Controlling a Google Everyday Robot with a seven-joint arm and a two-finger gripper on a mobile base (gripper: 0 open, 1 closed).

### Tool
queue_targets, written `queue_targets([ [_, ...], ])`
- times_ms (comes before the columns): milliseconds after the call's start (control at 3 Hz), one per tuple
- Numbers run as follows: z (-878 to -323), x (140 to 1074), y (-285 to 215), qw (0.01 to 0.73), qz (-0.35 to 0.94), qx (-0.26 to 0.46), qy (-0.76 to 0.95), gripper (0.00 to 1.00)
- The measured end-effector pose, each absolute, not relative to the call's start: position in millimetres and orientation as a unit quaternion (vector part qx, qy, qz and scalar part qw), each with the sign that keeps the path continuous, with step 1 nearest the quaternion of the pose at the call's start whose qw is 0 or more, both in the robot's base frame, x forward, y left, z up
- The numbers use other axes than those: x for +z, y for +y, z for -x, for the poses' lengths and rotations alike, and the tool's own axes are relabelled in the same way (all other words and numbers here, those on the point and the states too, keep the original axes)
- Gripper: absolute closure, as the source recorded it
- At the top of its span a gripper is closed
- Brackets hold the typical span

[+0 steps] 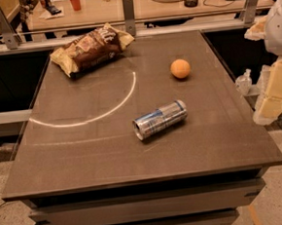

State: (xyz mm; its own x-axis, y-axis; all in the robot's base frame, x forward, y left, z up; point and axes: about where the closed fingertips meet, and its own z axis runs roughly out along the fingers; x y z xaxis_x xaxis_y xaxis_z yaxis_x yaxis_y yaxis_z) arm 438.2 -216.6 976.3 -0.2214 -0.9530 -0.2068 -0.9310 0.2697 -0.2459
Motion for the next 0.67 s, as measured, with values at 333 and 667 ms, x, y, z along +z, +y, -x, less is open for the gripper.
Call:
queue_targets([
  [333, -438.2, 976.3, -216.6, 0.159, 0.603, -0.035, 0.781, 0.0],
  [667, -442.0, 979.5, -212.2, 0.168, 0.601, -0.029, 0.781, 0.0],
])
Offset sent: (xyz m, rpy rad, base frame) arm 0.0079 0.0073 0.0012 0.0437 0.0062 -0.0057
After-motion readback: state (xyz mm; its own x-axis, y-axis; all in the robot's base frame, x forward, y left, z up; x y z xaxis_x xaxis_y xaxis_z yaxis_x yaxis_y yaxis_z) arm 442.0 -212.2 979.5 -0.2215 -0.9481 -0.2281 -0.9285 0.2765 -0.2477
